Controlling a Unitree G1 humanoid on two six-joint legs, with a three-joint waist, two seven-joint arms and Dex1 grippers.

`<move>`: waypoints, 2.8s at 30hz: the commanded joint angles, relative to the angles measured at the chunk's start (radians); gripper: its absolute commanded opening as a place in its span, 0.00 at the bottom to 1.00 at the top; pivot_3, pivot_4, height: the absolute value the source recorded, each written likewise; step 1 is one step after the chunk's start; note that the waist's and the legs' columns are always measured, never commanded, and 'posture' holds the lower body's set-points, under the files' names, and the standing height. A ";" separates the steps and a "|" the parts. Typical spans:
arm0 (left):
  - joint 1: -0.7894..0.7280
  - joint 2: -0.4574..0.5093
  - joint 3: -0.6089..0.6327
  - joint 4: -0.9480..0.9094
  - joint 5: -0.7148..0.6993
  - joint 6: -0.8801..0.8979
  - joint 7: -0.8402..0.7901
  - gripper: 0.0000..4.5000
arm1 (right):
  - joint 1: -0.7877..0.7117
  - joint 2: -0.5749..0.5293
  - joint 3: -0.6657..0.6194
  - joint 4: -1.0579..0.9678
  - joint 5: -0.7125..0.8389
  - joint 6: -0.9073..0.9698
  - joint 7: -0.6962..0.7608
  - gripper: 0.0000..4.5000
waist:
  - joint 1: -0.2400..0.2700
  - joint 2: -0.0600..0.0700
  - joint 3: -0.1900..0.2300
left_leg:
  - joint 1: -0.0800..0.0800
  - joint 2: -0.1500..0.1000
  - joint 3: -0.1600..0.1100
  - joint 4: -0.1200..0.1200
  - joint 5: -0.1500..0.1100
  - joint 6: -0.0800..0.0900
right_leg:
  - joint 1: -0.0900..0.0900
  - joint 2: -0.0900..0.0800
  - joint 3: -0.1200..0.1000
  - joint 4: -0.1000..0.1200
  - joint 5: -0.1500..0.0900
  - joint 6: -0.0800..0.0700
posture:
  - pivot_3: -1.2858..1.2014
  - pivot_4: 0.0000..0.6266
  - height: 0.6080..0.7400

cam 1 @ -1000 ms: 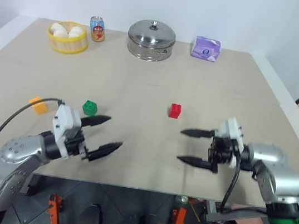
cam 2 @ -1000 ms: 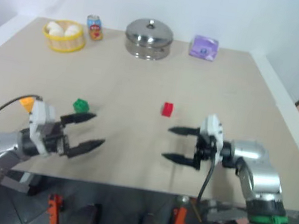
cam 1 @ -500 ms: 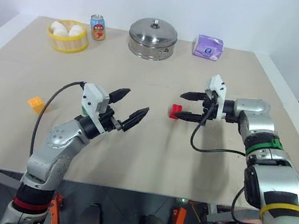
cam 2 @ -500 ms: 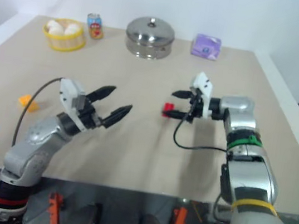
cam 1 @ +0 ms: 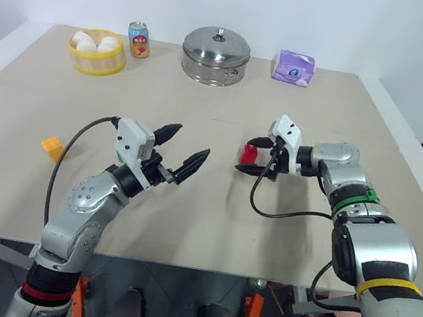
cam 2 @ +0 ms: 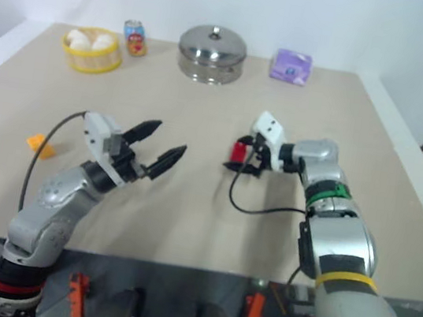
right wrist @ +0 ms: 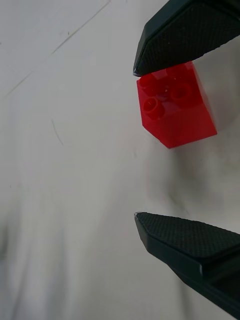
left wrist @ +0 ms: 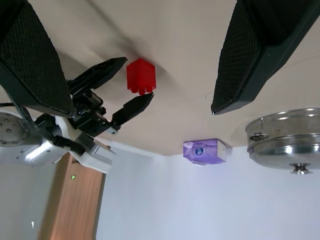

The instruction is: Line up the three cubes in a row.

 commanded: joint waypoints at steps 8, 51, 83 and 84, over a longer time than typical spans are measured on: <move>0.003 -0.002 0.008 -0.053 -0.007 -0.006 0.012 1.00 | -0.040 -0.004 -0.034 -0.009 -0.008 -0.021 0.058 1.00 | 0.000 0.000 0.000 | 0.000 0.000 0.000 0.000 0.000 0.000 | 0.000 0.000 0.000 0.000 0.000 0.001 | 0.52 0.24 0.99; 0.065 0.197 0.042 -0.097 -0.056 -0.013 -0.207 1.00 | -0.006 -0.028 -0.087 -0.107 0.027 0.017 0.295 0.28 | -0.004 0.002 0.001 | 0.000 0.000 0.000 -0.002 0.000 0.000 | -0.001 0.001 0.001 0.000 0.001 0.002 | 0.52 0.24 0.99; 0.058 0.413 0.040 0.027 -0.067 -0.058 -0.572 1.00 | 0.540 -0.215 0.136 -0.952 0.337 0.213 0.300 0.28 | 0.001 0.003 0.001 | 0.000 0.002 0.003 0.000 -0.001 -0.001 | -0.002 0.002 0.002 0.001 -0.004 -0.003 | 0.52 0.24 0.99; 0.055 0.410 0.040 0.027 -0.067 -0.056 -0.569 1.00 | 0.544 -0.213 0.130 -0.951 0.335 0.210 0.288 0.28 | 0.001 0.003 0.001 | 0.000 0.002 0.003 0.000 -0.001 -0.001 | -0.001 0.002 0.002 0.001 -0.004 -0.003 | 0.52 0.24 0.99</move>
